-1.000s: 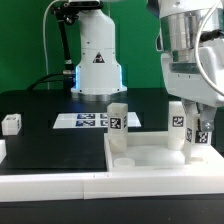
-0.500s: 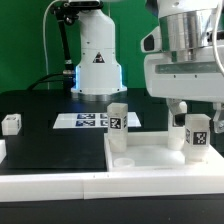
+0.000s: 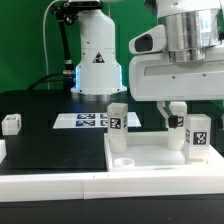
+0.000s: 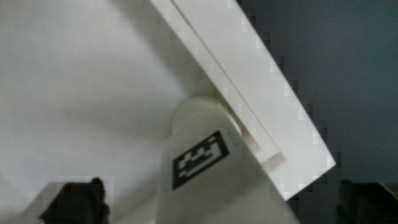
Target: Assemble square table
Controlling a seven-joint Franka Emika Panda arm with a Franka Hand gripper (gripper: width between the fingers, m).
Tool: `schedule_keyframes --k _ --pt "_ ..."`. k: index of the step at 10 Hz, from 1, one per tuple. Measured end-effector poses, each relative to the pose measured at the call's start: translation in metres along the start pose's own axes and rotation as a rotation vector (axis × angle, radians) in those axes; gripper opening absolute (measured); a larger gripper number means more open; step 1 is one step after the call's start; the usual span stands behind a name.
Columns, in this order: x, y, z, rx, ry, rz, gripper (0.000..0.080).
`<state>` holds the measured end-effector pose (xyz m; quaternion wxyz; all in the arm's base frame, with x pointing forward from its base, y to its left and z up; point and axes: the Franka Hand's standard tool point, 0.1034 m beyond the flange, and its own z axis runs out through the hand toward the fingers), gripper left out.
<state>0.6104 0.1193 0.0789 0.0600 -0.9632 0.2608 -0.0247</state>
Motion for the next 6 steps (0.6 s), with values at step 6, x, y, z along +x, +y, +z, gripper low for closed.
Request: schedule_keyframes --k 6 --pt "0.0031 -0.0067 -0.0034 -0.049 0.02 -0.287 0.0521"
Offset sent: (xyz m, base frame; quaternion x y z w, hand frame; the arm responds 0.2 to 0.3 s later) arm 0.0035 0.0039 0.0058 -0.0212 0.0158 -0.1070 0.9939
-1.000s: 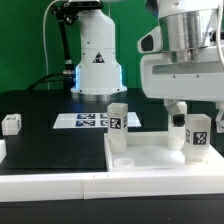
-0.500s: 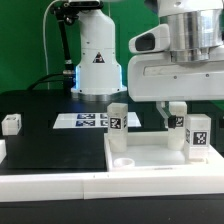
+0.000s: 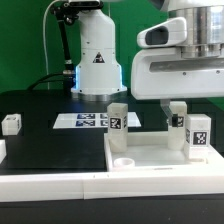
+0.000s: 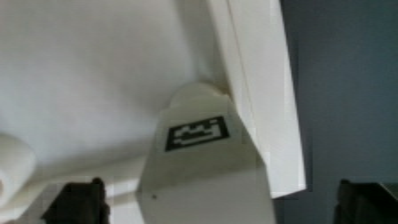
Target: Assemble square table
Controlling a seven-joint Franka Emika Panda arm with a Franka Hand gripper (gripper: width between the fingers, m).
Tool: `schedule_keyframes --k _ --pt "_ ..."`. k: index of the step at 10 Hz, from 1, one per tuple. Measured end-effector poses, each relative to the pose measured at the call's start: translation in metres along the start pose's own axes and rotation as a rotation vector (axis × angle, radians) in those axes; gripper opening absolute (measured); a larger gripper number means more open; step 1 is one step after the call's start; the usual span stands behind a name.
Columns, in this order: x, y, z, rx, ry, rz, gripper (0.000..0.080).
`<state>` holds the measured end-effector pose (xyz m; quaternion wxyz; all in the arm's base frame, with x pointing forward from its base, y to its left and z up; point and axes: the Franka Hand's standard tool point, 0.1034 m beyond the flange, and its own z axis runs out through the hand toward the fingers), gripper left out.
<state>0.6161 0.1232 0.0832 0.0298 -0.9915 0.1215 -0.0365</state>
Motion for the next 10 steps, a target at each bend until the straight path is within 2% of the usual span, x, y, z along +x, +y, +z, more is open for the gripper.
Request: schedule_keyframes --k 1,2,3,6,10 --pt "0.0002 0.0004 0.0001 0.0 0.0 0.001 0.0521" --pt "0.0001 0.0006 0.0002 0.0 0.0 0.001 0.0382" --pt "0.0006 0.0019 0.0003 -0.002 0.0 0.002 0.029" --pt "0.0008 0.0024 0.0004 -0.002 0.0 0.031 0.029" --pt "0.0009 0.0032 0.001 0.009 0.007 0.452 0.029"
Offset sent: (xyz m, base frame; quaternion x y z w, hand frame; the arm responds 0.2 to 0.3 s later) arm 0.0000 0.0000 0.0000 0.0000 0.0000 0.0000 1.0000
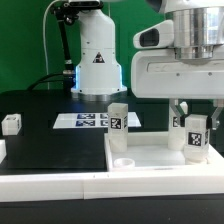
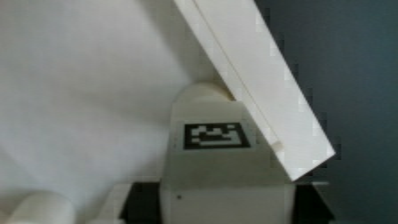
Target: Assemble square table
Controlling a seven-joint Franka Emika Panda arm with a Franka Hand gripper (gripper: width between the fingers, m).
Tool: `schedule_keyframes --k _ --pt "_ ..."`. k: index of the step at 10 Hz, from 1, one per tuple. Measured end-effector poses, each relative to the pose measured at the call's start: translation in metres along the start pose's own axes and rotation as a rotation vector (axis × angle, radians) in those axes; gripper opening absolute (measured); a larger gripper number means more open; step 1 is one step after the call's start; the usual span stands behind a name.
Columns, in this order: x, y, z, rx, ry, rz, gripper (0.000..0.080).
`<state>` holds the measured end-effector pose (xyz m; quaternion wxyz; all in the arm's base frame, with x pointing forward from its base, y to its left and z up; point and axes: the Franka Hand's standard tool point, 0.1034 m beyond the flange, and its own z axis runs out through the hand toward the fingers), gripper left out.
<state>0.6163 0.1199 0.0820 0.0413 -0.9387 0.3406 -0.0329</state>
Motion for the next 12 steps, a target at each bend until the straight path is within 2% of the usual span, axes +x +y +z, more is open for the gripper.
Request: schedule_keyframes --k 3,6,8,9,10,11,12 --pt "-0.0035 -0.0011 0.001 0.0 0.003 0.375 0.0291" --pt "-0.0034 -0.0027 0.0015 0.02 -0.008 0.721 0.0291" --pt "-0.0036 -0.003 0.0015 0.022 -0.012 0.76 0.0291" --pt "-0.0028 -0.0024 0.0014 0.022 -0.011 0.705 0.0361" --pt "0.0005 0.0 0.001 0.022 -0.009 0.603 0.056" --pt "0.0008 0.0003 0.0011 0.021 -0.007 0.568 0.056" --pt "-0.0003 -0.0003 0.0014 0.018 -0.004 0.437 0.0634"
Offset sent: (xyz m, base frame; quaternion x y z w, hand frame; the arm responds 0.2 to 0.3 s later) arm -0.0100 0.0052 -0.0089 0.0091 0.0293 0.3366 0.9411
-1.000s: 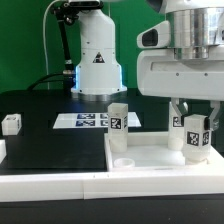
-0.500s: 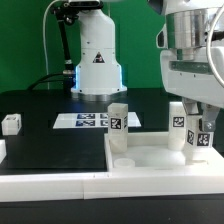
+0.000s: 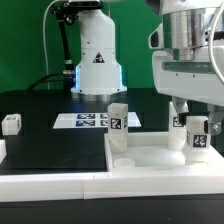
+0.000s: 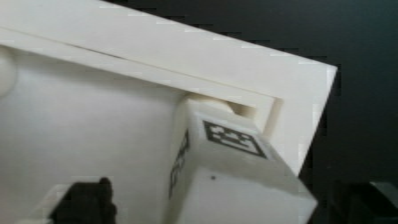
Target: Assemble square table
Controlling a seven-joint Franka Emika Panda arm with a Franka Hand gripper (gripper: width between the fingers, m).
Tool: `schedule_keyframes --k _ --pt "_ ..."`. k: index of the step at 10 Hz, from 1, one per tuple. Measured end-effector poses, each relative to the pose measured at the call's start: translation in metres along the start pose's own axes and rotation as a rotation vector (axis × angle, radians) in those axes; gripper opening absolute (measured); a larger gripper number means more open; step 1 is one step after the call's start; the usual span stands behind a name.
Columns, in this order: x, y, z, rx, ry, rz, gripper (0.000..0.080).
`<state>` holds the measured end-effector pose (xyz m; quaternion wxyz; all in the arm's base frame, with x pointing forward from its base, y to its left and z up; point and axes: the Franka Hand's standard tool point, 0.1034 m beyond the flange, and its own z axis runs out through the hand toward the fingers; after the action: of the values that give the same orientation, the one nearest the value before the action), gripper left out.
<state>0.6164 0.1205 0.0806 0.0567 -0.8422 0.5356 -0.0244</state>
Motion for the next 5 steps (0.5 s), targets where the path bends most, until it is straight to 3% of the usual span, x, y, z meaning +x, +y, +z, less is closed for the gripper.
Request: schedule_keyframes --k 5 --pt "-0.0037 -0.0008 0.0007 -0.001 0.0 -0.474 0.0649"
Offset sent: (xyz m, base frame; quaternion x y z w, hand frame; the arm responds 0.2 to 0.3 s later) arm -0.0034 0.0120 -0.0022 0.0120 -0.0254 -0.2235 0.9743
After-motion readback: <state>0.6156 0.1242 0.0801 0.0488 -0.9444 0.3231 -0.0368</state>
